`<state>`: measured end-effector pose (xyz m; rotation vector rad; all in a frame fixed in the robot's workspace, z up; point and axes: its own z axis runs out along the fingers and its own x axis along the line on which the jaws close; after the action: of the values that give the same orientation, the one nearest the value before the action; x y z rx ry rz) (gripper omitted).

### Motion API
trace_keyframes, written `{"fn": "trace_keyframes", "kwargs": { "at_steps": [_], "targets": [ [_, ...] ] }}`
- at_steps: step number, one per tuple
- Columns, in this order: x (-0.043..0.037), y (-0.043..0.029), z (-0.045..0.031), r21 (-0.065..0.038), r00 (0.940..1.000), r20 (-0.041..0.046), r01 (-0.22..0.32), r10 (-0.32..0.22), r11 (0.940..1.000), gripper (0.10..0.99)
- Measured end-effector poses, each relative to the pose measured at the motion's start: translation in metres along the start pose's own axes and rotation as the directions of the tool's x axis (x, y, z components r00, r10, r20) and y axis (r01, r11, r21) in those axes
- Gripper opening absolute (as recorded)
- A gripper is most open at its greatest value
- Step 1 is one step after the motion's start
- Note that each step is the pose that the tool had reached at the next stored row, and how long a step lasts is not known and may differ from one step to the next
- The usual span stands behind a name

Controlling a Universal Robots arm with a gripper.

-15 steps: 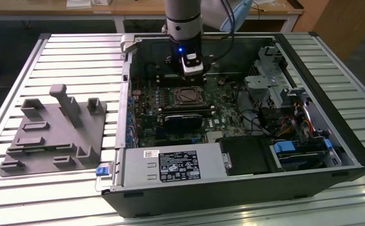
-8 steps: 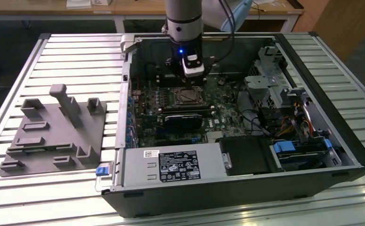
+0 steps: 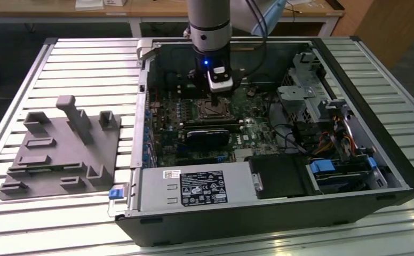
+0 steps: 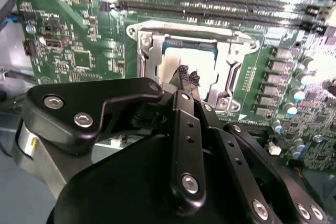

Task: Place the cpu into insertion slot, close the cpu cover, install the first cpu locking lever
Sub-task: 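Install the first cpu locking lever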

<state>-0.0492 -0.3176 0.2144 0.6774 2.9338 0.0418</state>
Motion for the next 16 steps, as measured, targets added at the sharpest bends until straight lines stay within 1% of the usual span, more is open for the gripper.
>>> {"fn": "trace_keyframes", "kwargs": {
  "at_steps": [5, 13, 16],
  "targets": [
    [-0.0017, -0.0036, 0.0003, 0.002, 1.0000, 0.0006, 0.000, 0.000, 1.0000, 0.106],
    [-0.0017, -0.0038, 0.0003, 0.001, 1.0000, 0.0004, 0.000, 0.000, 1.0000, 0.106],
    [-0.0018, -0.0038, 0.0003, 0.000, 0.9998, -0.0003, 0.021, -0.021, 0.9998, 0.106]
  ]
}}
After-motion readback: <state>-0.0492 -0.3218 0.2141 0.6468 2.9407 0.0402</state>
